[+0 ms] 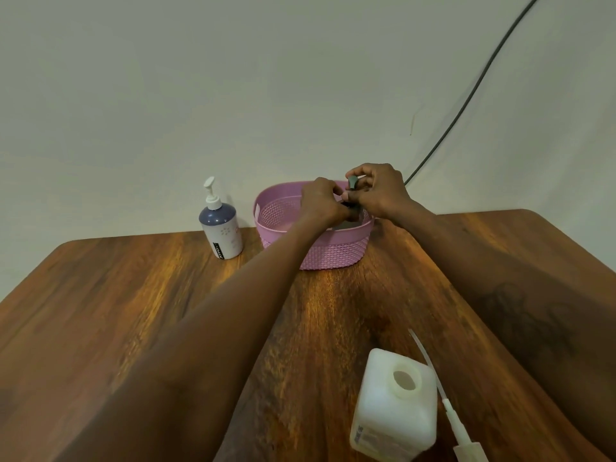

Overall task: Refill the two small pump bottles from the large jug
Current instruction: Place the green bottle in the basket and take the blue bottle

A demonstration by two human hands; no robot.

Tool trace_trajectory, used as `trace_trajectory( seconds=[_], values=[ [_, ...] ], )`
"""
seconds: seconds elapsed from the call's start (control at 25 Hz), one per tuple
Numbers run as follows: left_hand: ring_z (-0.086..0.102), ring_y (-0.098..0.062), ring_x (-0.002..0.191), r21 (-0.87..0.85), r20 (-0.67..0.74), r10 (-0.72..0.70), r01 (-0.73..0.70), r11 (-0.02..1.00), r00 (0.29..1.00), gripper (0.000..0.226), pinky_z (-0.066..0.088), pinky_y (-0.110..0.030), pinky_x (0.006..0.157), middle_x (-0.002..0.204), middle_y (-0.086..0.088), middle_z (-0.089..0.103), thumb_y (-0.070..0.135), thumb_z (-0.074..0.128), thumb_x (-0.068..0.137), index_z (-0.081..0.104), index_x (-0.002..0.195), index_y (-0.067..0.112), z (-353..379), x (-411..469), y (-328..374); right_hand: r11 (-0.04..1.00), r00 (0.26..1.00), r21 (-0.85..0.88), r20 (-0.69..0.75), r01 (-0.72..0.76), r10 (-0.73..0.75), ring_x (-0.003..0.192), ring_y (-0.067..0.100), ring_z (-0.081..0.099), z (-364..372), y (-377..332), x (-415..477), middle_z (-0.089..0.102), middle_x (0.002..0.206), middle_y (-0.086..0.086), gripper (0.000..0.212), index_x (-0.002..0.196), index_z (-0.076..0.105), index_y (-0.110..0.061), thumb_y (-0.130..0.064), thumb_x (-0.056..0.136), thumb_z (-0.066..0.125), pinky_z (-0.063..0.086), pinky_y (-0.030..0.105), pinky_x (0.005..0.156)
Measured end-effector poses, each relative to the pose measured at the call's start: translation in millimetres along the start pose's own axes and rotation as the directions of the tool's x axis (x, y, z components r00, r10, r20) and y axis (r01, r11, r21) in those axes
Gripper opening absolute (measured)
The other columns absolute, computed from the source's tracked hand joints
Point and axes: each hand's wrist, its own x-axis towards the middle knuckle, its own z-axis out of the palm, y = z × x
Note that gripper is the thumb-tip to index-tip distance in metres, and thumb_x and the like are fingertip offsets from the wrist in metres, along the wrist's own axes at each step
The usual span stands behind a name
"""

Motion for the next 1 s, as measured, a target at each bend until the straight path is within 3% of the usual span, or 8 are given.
trace_trajectory(
  seconds=[0.12,0.24,0.32,0.4,0.52,0.64,0.84,1.0],
  values=[
    [0.067,-0.017,0.097,-0.027,-0.146,0.089,-0.094,0.995,0.985,0.066,0.057,-0.026,0.081,0.112,-0.003,0.071,0.046,0.091,0.068,0.071,0.120,0.010,-21,-20,-18,0.991,0.996,-0.132,0.090,0.001,0.011,0.116,0.023,0.067,-4,-6,-3,0.068,0.130,0.008,0.069,0.135,0.062,-0.012,-0.018,0.073,0.092,0.051,0.023,0.087],
    [0.060,-0.018,0.109,0.064,-0.447,0.156,-0.142,0.988,0.881,0.055,0.045,-0.023,0.087,0.117,-0.001,0.070,0.044,0.083,0.078,0.069,0.123,0.016,-58,-49,-51,0.953,0.992,-0.291,0.121,0.081,-0.047,0.131,0.026,0.056,-9,-22,-11,0.057,0.145,0.007,0.084,0.144,0.051,-0.015,-0.024,0.072,0.093,0.048,0.033,0.102],
    [0.050,-0.020,0.122,0.129,-0.623,0.097,-0.021,0.991,0.776,0.063,0.041,-0.027,0.094,0.128,0.000,0.063,0.049,0.081,0.078,0.062,0.131,0.021,-84,-60,-83,0.932,0.984,-0.316,0.092,0.175,-0.154,0.133,0.027,0.053,-6,-40,-17,0.055,0.147,0.006,0.082,0.145,0.050,-0.018,-0.027,0.075,0.091,0.046,0.035,0.106],
    [0.044,-0.024,0.132,0.087,-0.697,-0.031,0.128,0.988,0.716,0.082,0.042,-0.036,0.102,0.141,-0.001,0.054,0.057,0.082,0.072,0.050,0.140,0.024,-103,-63,-114,0.914,0.962,-0.300,0.110,0.273,-0.251,0.132,0.025,0.054,2,-60,-23,0.057,0.145,0.004,0.077,0.143,0.053,-0.020,-0.031,0.076,0.089,0.046,0.034,0.105],
    [0.042,-0.028,0.140,-0.068,-0.583,-0.230,0.235,0.970,0.779,0.109,0.040,-0.043,0.110,0.153,-0.006,0.045,0.061,0.087,0.064,0.036,0.151,0.020,-111,-62,-146,0.895,0.920,-0.237,0.206,0.377,-0.333,0.130,0.021,0.057,18,-84,-30,0.060,0.141,0.002,0.071,0.140,0.057,-0.020,-0.032,0.077,0.088,0.048,0.036,0.108],
    [0.056,-0.031,0.129,-0.208,-0.416,-0.350,0.287,0.935,0.839,0.105,0.049,-0.044,0.103,0.143,-0.008,0.055,0.053,0.091,0.063,0.039,0.147,0.019,-100,-56,-159,0.882,0.895,-0.216,0.260,0.420,-0.362,0.126,0.019,0.059,36,-92,-31,0.062,0.139,0.002,0.068,0.139,0.058,-0.018,-0.033,0.078,0.086,0.049,0.032,0.105],
    [0.062,-0.029,0.117,-0.186,-0.398,-0.327,0.274,0.944,0.857,0.086,0.052,-0.039,0.095,0.131,-0.007,0.061,0.038,0.092,0.067,0.046,0.137,0.019,-91,-49,-172,0.898,0.900,-0.194,0.279,0.396,-0.336,0.122,0.019,0.061,54,-90,-31,0.064,0.136,0.006,0.067,0.138,0.059,-0.014,-0.030,0.079,0.086,0.051,0.032,0.103],
    [0.063,-0.023,0.112,-0.205,-0.472,-0.275,0.199,0.958,0.837,0.083,0.047,-0.026,0.084,0.128,-0.006,0.065,0.042,0.093,0.063,0.054,0.133,0.019,-98,-66,-149,0.916,0.911,-0.167,0.267,0.365,-0.314,0.120,0.020,0.063,48,-96,-41,0.066,0.133,0.007,0.064,0.136,0.060,-0.012,-0.027,0.079,0.086,0.053,0.033,0.102]
  ],
)
